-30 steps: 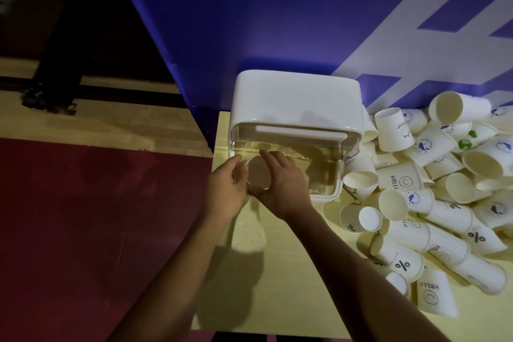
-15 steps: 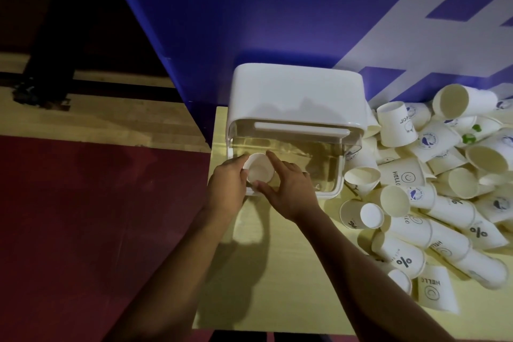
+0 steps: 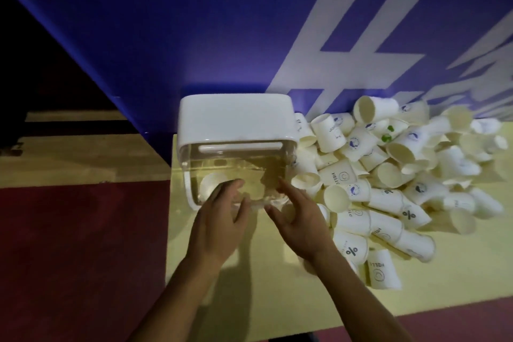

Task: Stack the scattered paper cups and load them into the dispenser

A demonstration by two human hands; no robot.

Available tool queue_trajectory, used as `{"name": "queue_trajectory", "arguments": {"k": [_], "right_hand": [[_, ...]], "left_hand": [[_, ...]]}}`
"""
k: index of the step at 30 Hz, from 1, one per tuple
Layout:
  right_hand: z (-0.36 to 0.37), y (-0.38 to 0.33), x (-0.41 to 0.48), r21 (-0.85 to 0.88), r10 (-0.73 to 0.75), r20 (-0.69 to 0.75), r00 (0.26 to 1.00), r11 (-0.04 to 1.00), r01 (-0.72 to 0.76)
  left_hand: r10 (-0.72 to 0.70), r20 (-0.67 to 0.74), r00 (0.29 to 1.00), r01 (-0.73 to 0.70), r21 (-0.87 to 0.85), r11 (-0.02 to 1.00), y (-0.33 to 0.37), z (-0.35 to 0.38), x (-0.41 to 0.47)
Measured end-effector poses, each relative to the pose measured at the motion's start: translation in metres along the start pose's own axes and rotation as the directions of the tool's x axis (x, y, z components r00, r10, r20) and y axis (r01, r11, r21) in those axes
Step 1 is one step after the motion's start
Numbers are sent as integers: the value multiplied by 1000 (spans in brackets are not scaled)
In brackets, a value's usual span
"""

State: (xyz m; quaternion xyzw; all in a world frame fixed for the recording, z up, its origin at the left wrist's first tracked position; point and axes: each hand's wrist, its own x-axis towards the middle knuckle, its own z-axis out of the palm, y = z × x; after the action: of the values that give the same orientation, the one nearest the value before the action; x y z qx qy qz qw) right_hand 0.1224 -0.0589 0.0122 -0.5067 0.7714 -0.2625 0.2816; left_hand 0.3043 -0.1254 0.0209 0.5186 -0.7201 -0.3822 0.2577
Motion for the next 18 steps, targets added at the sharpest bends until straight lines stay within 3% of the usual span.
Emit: {"name": "queue_trajectory", "arguments": {"k": [6,9,12,14,18], "right_hand": [[-83,50,-35,45,106,-158,982,994,-100],[-121,84,-48,78,152,-190,970,987,-140],[-153,116,-53,120,180,-197,964,980,-159],[-172,137,-53,140,203,-201,958,974,-177],[-202,168,-50,121,198,-184,963,977,-177]], "left_hand": [[234,163,958,-252,101,962,97,67,29],[305,294,906,-387,284,877,127,109,72],[396,320,861,-497,360,789,149,147,119],[342,313,886,-452,418,788,167,174,148],[157,158,975,-213,447,869,189,224,187]]}}
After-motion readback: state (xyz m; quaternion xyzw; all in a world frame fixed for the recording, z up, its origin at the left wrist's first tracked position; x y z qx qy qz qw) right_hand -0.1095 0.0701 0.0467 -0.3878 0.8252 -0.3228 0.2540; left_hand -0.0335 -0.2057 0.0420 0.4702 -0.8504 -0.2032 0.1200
